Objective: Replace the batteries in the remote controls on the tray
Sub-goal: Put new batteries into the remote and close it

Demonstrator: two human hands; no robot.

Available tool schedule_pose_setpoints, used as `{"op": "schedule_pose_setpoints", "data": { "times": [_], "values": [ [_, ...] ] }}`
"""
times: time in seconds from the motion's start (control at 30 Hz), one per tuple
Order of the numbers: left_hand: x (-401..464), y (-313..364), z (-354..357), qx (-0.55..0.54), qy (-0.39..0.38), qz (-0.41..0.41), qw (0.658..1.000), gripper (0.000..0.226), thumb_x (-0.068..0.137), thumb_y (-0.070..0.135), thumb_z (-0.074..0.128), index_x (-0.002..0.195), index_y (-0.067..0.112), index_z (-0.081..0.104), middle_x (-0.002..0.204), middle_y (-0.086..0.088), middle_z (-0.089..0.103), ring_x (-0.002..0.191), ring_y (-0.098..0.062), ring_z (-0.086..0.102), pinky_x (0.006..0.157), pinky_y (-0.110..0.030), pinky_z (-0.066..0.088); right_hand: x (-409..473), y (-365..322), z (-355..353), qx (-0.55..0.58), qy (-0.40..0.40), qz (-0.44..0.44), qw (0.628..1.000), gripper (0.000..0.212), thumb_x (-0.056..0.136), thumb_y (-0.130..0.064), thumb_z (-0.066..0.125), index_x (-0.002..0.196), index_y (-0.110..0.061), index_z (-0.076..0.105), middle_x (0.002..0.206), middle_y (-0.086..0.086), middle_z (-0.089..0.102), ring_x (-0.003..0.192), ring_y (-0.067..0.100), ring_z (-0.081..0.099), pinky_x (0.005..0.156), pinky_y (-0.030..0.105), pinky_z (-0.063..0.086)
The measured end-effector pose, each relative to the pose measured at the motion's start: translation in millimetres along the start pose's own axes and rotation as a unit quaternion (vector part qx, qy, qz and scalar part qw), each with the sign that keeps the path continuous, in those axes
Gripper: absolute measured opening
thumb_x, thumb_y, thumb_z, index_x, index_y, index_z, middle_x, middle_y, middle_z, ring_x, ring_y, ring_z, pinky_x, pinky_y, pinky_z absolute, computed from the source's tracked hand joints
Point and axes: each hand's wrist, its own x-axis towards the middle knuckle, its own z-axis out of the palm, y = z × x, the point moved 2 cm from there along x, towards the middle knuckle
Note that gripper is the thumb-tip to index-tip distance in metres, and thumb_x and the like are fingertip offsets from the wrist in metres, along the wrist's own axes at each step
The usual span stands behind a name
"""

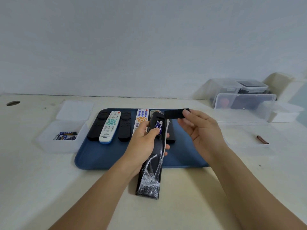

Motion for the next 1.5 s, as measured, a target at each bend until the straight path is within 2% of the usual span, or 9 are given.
{"op": "schedule_pose_setpoints", "data": {
  "times": [0.1,0.2,0.3,0.4,0.53,0.7,0.9,1.23,1.5],
  "values": [
    [-1,1,2,-0.018,0.011,-0.009,1.0,0.018,0.104,0.019,0.049,0.119,0.015,0.059,0.094,-0.017,0.073,0.063,-0.029,0.069,0.053,-0.035,0.057,-12,-7,10,-0.259,-0.023,-0.203,0.944,0.017,0.076,0.001,0.08,0.085,-0.014,0.08,0.084,-0.001,0.077,0.081,0.008,0.071,0.079,0.018,0.055],
    [2,0,-1,-0.051,0.039,-0.029,0.998,0.033,0.102,0.039,0.05,0.121,0.014,0.059,0.094,-0.014,0.071,0.074,-0.028,0.071,0.067,-0.04,0.06,-25,5,21,-0.466,-0.099,-0.414,0.776,0.021,0.073,-0.005,0.086,0.093,-0.011,0.081,0.092,-0.005,0.075,0.085,0.003,0.069,0.082,0.012,0.052],
    [9,-7,-6,-0.063,0.06,-0.041,0.995,0.074,0.078,0.07,0.06,0.136,0.025,0.059,0.145,-0.007,0.057,0.133,-0.024,0.055,0.114,-0.05,0.039,-28,21,22,-0.532,-0.126,-0.49,0.679,0.017,0.077,-0.006,0.083,0.094,-0.006,0.08,0.094,0.002,0.075,0.085,0.014,0.071,0.078,0.027,0.058],
    [6,-3,-4,-0.064,0.059,-0.028,0.996,0.068,0.078,0.064,0.059,0.135,0.027,0.059,0.146,-0.008,0.055,0.138,-0.025,0.049,0.118,-0.052,0.033,-26,28,22,-0.561,-0.121,-0.505,0.645,0.015,0.08,-0.006,0.08,0.095,-0.005,0.079,0.095,0.003,0.074,0.085,0.02,0.072,0.074,0.035,0.059],
    [3,-2,-1,-0.033,0.05,-0.002,0.998,0.022,0.102,0.037,0.049,0.118,0.032,0.064,0.124,-0.006,0.067,0.122,-0.024,0.061,0.11,-0.048,0.045,-21,30,20,-0.564,-0.105,-0.49,0.656,0.018,0.078,-0.005,0.081,0.096,-0.005,0.079,0.095,0.003,0.074,0.086,0.019,0.071,0.077,0.032,0.058],
    [0,-1,2,-0.017,0.041,0.005,0.999,0.027,0.086,0.051,0.052,0.106,0.037,0.064,0.118,-0.013,0.067,0.119,-0.04,0.06,0.105,-0.063,0.044,-19,32,17,-0.513,-0.094,-0.414,0.746,0.021,0.075,-0.008,0.084,0.096,-0.01,0.08,0.098,-0.001,0.074,0.09,0.012,0.07,0.083,0.024,0.056],
    [0,-2,0,0.015,0.018,0.005,1.0,0.027,0.097,0.051,0.048,0.119,0.042,0.059,0.128,0.0,0.064,0.125,-0.021,0.06,0.109,-0.051,0.045,-14,30,18,-0.488,-0.117,-0.334,0.798,0.021,0.076,-0.016,0.085,0.096,-0.017,0.081,0.093,-0.01,0.071,0.089,0.005,0.067,0.082,0.021,0.055],
    [-2,-2,-3,-0.03,-0.001,-0.015,0.999,0.023,0.108,0.033,0.043,0.124,0.021,0.054,0.1,-0.013,0.067,0.062,-0.023,0.07,0.051,-0.03,0.055,-9,33,15,-0.5,-0.155,-0.313,0.793,0.019,0.082,-0.017,0.08,0.1,-0.017,0.08,0.097,-0.009,0.071,0.095,0.008,0.065,0.084,0.023,0.054],
    [-8,5,-2,-0.031,-0.022,-0.035,0.999,0.022,0.108,0.033,0.043,0.114,0.02,0.06,0.077,-0.017,0.072,0.059,-0.026,0.069,0.052,-0.032,0.057,-8,27,11,-0.506,-0.204,-0.251,0.8,0.019,0.087,-0.012,0.074,0.105,-0.016,0.079,0.114,-0.002,0.063,0.078,0.011,0.064,0.073,0.011,0.052]
  ]
}}
